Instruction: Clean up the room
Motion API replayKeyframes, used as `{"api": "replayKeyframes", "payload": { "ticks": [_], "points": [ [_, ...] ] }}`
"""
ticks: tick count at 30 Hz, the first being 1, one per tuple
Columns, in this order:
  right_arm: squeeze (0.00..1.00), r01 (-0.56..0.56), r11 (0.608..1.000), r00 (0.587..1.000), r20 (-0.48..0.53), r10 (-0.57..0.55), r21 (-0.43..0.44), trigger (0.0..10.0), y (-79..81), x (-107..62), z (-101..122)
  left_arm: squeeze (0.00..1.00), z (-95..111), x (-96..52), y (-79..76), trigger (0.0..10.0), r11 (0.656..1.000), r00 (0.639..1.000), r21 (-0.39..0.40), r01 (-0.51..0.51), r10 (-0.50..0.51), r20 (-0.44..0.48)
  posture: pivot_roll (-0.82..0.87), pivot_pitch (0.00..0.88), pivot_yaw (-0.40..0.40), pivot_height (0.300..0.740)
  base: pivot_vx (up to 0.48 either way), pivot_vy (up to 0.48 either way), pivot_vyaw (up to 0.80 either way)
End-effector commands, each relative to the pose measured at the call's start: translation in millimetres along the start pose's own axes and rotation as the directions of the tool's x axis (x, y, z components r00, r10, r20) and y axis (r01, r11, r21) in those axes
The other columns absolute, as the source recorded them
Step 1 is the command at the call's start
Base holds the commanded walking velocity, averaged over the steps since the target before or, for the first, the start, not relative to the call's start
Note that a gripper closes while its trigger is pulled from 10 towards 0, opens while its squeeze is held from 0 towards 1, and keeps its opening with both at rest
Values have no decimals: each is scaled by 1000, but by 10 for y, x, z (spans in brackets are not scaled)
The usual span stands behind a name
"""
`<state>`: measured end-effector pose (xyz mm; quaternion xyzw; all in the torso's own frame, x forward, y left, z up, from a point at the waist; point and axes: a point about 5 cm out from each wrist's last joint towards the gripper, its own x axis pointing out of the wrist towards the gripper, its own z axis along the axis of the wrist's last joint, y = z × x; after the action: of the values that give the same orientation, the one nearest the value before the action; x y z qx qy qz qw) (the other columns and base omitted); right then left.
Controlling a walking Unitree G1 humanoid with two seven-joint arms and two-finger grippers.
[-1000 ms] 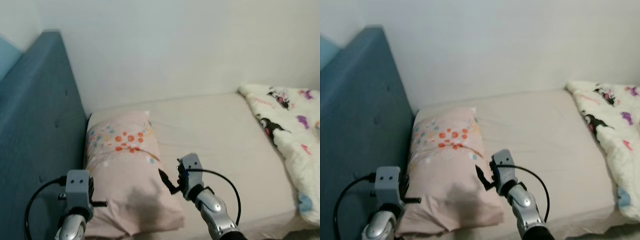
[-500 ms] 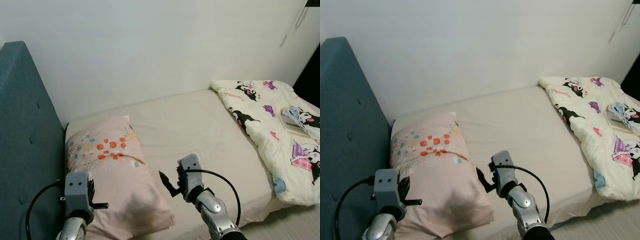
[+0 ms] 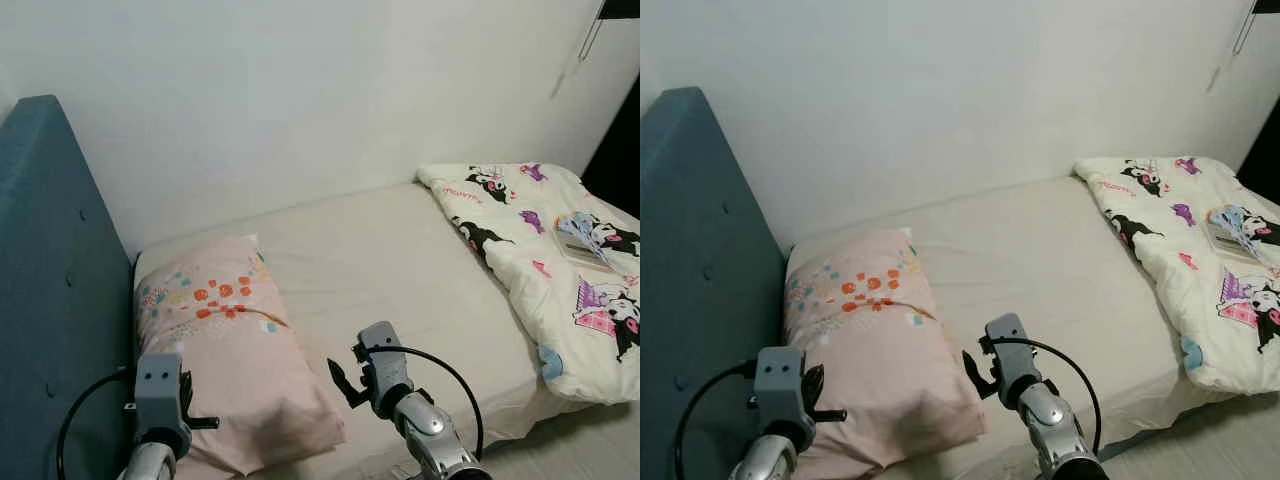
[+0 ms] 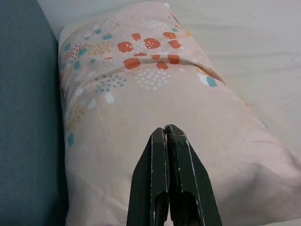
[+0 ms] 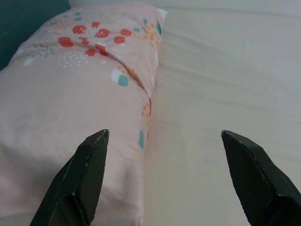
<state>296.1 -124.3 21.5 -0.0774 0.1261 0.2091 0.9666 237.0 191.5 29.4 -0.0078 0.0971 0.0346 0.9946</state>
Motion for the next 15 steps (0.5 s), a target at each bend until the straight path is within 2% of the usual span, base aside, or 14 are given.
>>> {"api": "replayKeyframes", "payload": {
  "ticks": [1, 10, 15],
  "points": [
    [0, 3, 1000, 1000, -16, -2, 12, 10000, 15, 4, -24, 0, -23, -2, -20, 10000, 1000, 1000, 1, 9, -9, -11, 18, 42, -44, 740, 0, 0, 0],
    [0, 0, 1000, 1000, -17, 1, 24, 10000, 34, 1, -39, 0, -1, 6, -55, 10000, 1000, 1000, -21, 13, -13, -6, 18, 47, -43, 740, 0, 0, 0],
    [0, -4, 1000, 1000, -12, 4, 28, 10000, 39, 6, -28, 0, 1, 5, -76, 10000, 999, 1000, -29, 15, -15, -9, 18, 47, -43, 740, 0, -410, 0]
  ]
}}
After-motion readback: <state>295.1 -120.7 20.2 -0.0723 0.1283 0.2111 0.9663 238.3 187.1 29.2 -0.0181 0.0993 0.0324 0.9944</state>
